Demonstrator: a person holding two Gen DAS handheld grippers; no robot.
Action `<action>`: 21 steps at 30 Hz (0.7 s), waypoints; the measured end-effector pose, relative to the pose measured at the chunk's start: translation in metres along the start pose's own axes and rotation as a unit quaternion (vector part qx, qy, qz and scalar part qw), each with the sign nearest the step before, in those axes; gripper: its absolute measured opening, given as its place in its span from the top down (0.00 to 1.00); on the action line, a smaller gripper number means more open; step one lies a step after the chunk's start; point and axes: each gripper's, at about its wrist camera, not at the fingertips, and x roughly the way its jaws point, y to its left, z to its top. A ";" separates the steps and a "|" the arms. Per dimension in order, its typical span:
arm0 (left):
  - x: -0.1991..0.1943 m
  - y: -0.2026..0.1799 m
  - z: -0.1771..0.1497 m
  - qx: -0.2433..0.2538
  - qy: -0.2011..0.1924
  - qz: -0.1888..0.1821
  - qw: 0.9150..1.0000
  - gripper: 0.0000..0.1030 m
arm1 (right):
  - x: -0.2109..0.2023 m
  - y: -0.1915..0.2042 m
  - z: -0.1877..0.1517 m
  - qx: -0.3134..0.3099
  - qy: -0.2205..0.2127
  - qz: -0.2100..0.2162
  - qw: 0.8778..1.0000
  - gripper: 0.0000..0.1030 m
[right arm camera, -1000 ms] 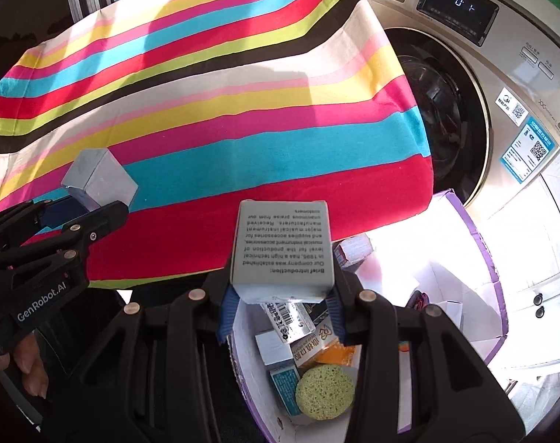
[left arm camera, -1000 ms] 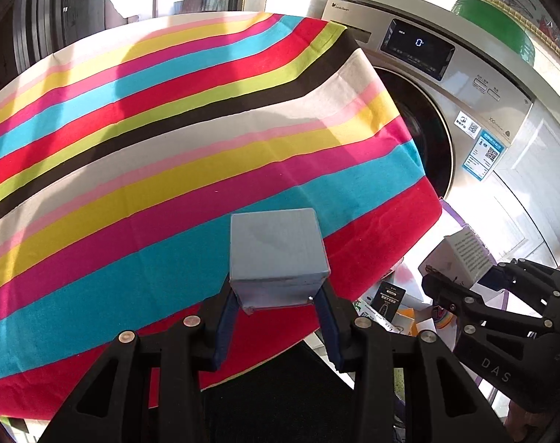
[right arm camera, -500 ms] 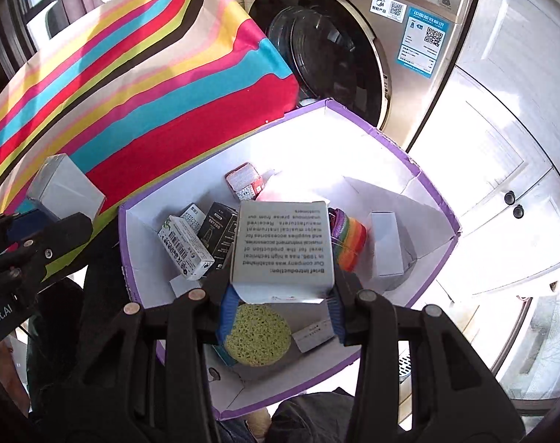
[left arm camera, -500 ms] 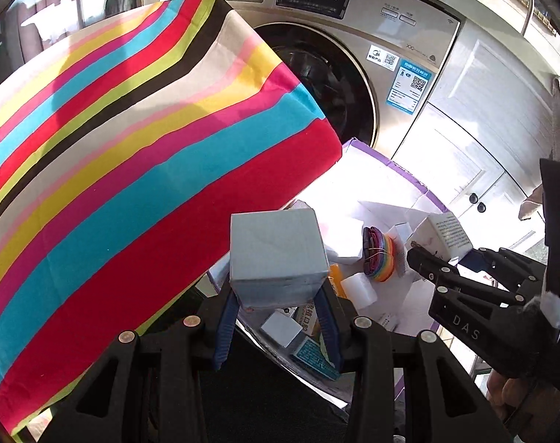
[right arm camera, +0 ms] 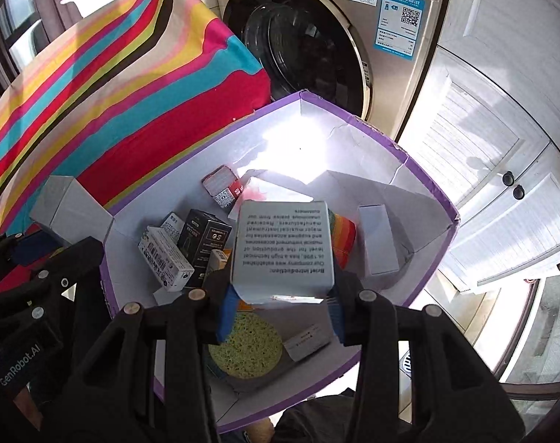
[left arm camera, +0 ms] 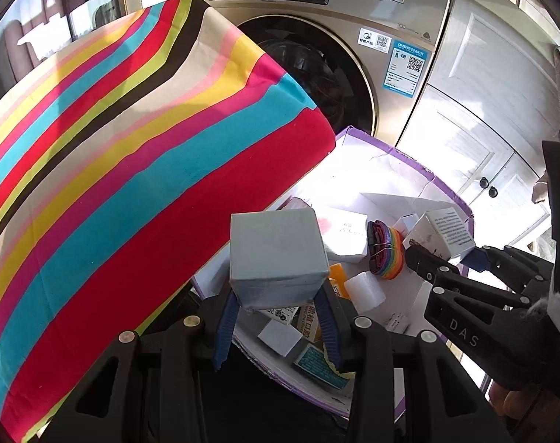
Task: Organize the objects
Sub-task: 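Carry both small white boxes into the cardboard box and release them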
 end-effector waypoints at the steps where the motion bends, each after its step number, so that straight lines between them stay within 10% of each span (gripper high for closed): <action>1: 0.001 0.000 0.000 0.001 0.001 0.000 1.000 0.60 | 0.000 0.000 0.000 -0.001 0.000 -0.001 1.000 0.56; 15: 0.017 -0.009 0.008 0.010 0.012 -0.007 1.000 0.59 | 0.003 -0.008 -0.001 0.007 0.002 -0.023 1.000 0.56; 21: 0.017 -0.013 0.010 0.013 0.012 -0.013 1.000 0.40 | 0.002 -0.009 0.000 0.007 0.003 -0.030 1.000 0.46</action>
